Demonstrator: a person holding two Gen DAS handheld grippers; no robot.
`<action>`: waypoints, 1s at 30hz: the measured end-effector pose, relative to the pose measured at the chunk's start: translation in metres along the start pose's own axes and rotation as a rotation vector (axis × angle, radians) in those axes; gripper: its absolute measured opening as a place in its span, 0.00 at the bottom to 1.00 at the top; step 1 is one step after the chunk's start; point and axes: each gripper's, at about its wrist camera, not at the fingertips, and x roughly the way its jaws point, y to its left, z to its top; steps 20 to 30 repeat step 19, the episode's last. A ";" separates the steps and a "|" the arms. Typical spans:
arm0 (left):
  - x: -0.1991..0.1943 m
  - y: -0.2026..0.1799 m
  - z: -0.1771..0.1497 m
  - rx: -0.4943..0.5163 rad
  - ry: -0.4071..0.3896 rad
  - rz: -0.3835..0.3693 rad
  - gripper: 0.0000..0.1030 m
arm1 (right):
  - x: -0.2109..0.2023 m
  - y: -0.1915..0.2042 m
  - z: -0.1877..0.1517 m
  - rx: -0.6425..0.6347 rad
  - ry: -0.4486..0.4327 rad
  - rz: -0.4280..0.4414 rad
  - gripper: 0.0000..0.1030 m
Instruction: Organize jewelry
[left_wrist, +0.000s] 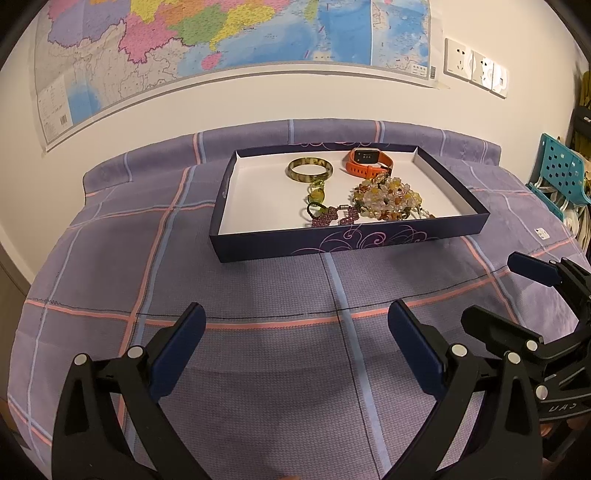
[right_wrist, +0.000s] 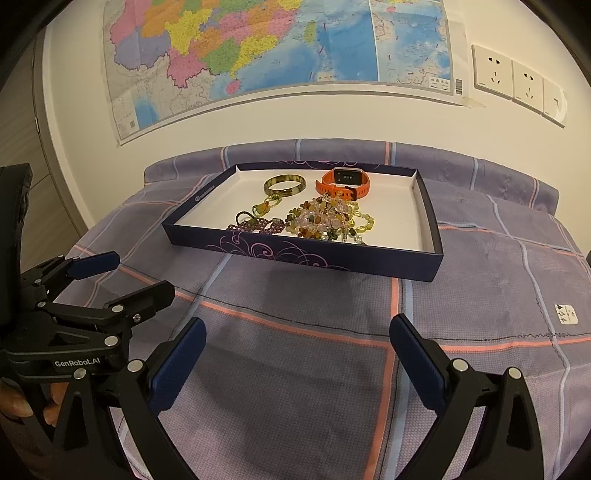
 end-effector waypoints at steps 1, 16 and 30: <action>0.000 0.000 0.000 0.000 -0.001 0.000 0.94 | 0.000 0.000 0.000 0.000 0.000 0.001 0.93; 0.011 0.006 -0.001 -0.023 0.042 -0.042 0.94 | 0.004 -0.014 0.000 -0.020 0.045 -0.017 0.93; 0.013 0.020 -0.001 -0.048 0.046 -0.034 0.94 | 0.005 -0.049 0.001 -0.013 0.087 -0.071 0.93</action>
